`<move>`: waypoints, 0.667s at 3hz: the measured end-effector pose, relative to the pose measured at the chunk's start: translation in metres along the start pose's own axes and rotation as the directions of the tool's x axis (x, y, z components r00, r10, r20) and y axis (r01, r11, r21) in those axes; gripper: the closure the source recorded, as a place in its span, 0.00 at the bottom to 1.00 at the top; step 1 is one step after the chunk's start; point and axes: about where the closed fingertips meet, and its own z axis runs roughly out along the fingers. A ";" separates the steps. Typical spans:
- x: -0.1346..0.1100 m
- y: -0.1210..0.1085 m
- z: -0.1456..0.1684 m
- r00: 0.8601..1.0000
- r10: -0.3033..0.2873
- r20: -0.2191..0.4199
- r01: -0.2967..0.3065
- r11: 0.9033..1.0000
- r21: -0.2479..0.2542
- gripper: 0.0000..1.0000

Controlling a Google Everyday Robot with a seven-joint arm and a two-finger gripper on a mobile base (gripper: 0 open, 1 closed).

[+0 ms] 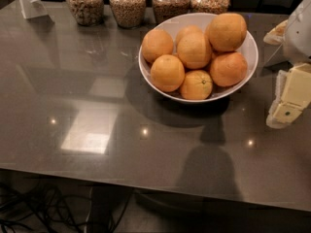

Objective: Pick orange from white bowl

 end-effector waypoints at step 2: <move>-0.016 -0.013 -0.003 0.998 -0.013 0.061 0.011 0.999 0.039 0.00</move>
Offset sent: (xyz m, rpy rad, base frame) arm 0.0363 0.0259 0.0179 0.1122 -0.1161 0.0470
